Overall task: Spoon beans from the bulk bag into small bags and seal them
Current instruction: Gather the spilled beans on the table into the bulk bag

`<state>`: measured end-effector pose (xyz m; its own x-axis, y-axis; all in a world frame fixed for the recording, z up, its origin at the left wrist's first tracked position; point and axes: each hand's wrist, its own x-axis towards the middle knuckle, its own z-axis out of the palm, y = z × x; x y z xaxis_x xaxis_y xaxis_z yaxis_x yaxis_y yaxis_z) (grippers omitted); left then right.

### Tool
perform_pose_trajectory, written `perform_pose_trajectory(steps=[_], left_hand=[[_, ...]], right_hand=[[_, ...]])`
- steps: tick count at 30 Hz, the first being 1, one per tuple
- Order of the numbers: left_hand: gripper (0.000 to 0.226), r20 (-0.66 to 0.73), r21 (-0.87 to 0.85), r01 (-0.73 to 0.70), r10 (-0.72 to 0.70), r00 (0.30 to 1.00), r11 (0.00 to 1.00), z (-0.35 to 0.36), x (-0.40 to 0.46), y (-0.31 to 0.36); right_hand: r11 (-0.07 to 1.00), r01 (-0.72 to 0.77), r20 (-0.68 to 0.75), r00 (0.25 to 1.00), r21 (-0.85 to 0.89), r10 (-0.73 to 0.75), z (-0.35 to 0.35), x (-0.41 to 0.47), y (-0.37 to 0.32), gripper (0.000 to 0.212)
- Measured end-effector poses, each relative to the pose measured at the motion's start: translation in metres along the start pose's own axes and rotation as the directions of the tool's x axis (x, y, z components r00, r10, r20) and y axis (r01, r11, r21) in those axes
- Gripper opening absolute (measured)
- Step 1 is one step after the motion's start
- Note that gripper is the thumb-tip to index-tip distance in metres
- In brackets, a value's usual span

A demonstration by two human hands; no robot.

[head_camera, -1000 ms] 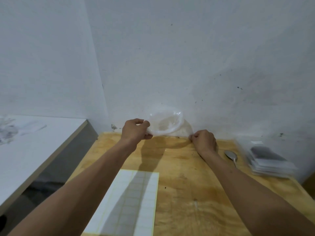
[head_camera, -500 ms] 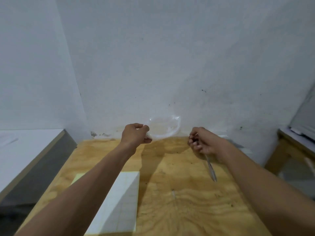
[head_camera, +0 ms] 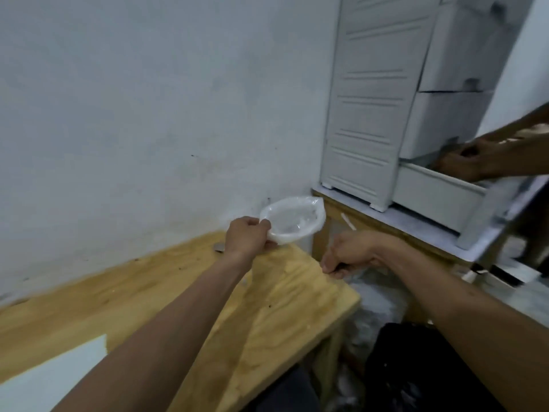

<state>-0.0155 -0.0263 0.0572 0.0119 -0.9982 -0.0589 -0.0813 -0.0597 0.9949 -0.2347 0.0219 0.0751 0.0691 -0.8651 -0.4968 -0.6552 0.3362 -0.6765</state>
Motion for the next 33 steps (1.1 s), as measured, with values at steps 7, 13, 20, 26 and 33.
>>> perform_pose_trajectory(steps=[7,13,20,26,33], left_hand=[[0.014,0.274,0.059,-0.023,0.006,0.962,0.998,0.125,-0.038,-0.012],[0.01,0.408,0.114,0.065,-0.107,0.907,0.991,0.207,-0.068,-0.045],[0.011,0.435,0.301,0.128,-0.255,0.864,0.945,0.257,-0.103,-0.13],[0.044,0.505,0.484,0.116,-0.385,0.772,0.867,0.267,-0.128,-0.172],[0.02,0.583,0.526,0.006,-0.365,0.726,0.851,0.262,-0.122,-0.167]], right_hand=[[0.984,-0.161,-0.184,0.968,0.071,0.171,-0.007,-0.056,0.117,0.014],[0.949,-0.258,-0.256,0.919,0.182,0.299,-0.001,-0.07,0.206,0.024],[0.904,-0.394,-0.206,0.882,0.166,0.423,0.034,-0.068,0.285,0.028],[0.861,-0.487,-0.141,0.851,0.148,0.506,0.066,-0.069,0.314,0.034],[0.827,-0.533,-0.046,0.835,0.176,0.548,0.053,-0.081,0.306,0.037]])
